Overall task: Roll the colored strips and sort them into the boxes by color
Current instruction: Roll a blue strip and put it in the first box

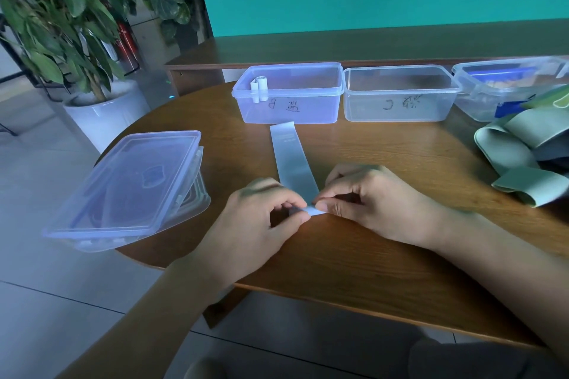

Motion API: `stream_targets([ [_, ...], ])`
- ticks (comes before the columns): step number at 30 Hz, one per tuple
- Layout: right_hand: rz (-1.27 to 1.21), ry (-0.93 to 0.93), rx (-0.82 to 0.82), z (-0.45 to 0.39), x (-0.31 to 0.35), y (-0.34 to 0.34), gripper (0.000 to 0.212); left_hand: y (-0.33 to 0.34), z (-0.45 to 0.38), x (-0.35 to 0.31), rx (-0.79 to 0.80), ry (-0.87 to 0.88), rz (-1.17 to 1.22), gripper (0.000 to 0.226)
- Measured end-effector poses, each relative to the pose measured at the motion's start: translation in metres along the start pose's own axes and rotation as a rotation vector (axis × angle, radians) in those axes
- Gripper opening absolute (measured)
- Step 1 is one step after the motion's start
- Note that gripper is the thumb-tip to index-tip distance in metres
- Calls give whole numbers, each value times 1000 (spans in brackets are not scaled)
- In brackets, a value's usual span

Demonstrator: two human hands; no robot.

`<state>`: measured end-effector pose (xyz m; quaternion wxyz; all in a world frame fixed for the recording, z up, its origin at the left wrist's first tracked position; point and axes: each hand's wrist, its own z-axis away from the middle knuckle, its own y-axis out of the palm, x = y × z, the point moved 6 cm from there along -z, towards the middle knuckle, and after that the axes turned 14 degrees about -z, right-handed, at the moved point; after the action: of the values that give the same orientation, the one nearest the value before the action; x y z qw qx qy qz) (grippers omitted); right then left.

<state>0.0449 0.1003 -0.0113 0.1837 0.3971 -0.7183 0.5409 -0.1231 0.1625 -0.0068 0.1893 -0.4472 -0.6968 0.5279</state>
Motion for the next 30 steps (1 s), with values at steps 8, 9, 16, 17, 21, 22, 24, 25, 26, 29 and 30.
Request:
stream_targets([
  [8,-53,23,-3,-2,-3,1,15,0,-3,3,-15,-18,7,19],
  [9,-47,30,-4,-2,-4,1,15,0,-2,3,-19,-18,3,19],
  [16,-20,45,-11,-6,-6,1,21,-1,-4,3,-6,-28,34,12],
  [17,-15,50,-9,-5,-6,1,24,0,-5,4,-1,-38,37,12],
  [21,33,68,8,-5,-6,2,29,1,-9,6,9,-44,21,17],
  [22,41,68,7,-6,-7,2,28,2,-10,6,17,-46,18,19],
  [24,52,61,-1,-6,-6,2,26,3,-10,6,34,-52,10,21],
  [25,56,54,-6,-6,-6,3,25,4,-10,6,39,-52,3,21],
  [26,58,47,-11,-6,-6,3,25,4,-10,7,36,-50,-5,20],
  [29,61,36,-17,-5,-4,3,24,4,-11,8,31,-54,-18,16],
  [30,56,35,-17,-4,-4,3,24,5,-10,8,31,-59,-17,15],
])
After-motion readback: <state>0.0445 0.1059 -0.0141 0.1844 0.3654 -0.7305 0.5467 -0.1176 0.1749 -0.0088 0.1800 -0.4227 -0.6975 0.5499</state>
